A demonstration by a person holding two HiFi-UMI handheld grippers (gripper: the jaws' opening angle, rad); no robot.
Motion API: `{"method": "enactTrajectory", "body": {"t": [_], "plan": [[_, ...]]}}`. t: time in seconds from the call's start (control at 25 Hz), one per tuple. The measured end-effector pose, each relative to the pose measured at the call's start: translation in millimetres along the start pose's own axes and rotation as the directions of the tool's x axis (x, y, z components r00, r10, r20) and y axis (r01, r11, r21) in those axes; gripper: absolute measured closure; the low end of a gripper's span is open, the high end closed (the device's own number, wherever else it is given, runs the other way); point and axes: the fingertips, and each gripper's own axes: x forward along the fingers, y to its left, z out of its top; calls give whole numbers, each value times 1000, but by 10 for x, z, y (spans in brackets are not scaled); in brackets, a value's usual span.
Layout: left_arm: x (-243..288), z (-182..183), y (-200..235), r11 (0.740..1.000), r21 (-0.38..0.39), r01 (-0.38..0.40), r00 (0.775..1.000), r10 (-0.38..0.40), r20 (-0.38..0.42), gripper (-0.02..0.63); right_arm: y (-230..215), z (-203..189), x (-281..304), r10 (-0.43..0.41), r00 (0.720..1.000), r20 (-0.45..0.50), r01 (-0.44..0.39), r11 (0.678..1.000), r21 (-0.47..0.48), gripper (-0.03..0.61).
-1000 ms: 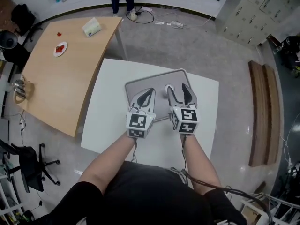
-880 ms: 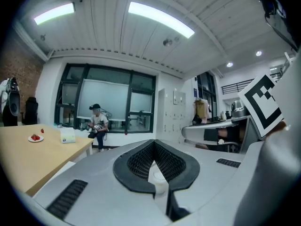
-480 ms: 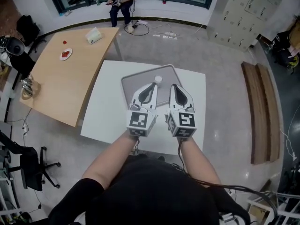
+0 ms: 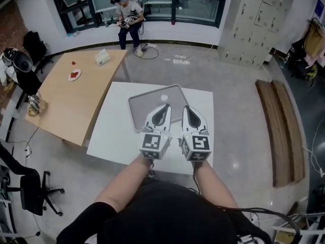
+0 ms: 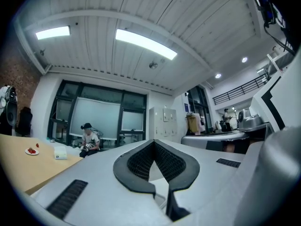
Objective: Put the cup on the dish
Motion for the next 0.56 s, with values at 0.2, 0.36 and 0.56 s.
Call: {"method": "enactTrajectory", "body": {"t": [0.2, 0.36, 0.56], "plan": [[-85, 82, -138, 1000, -10, -11, 1000, 11, 10, 606, 6, 53, -154, 2, 1000, 18, -2, 1000, 7, 566], [-105, 138, -185, 1000, -23, -15, 1000, 16, 13, 606, -6, 140, -240, -6, 1000, 10, 6, 1000, 17, 566], [-106, 176, -273, 1000, -5, -17, 1000, 18, 22, 607, -83, 164, -318, -12, 999, 42, 11, 1000, 7, 566]]}}
